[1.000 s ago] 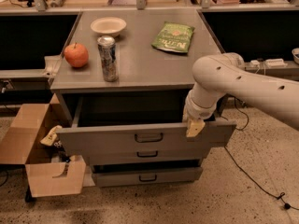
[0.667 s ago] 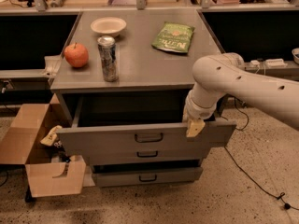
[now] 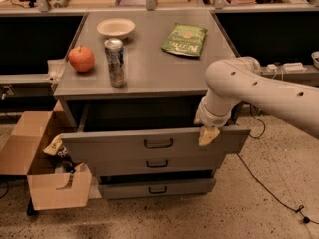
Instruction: Open top drawer
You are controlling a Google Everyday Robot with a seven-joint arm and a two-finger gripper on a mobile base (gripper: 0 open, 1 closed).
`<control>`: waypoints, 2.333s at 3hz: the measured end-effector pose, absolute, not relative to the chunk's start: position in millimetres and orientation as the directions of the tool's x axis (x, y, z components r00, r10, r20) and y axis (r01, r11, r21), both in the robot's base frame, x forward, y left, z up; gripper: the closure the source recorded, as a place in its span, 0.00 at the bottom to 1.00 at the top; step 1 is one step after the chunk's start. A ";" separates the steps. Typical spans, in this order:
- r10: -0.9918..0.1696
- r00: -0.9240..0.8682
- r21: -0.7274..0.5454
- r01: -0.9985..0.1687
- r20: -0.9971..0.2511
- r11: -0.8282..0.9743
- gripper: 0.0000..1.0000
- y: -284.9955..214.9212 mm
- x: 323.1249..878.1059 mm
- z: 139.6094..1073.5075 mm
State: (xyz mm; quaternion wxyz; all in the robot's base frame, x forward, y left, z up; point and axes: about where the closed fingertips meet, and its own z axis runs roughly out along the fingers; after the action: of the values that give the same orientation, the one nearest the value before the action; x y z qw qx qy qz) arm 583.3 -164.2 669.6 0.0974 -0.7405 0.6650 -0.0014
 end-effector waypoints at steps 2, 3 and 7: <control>-0.985 0.116 -0.146 -0.985 -0.127 -0.097 0.00 -164.2 583.3 669.5; -0.981 0.128 -0.082 -0.990 -0.144 -0.117 0.00 -169.5 565.8 661.1; -0.983 0.003 -0.014 -1.000 -0.181 0.000 0.64 -200.0 497.1 663.2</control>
Offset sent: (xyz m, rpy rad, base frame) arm 0.0000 0.0000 0.0000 0.0000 0.0001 0.0000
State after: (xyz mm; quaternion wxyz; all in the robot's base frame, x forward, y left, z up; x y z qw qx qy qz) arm 497.1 -200.0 663.2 0.0695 -0.7048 0.7035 0.0594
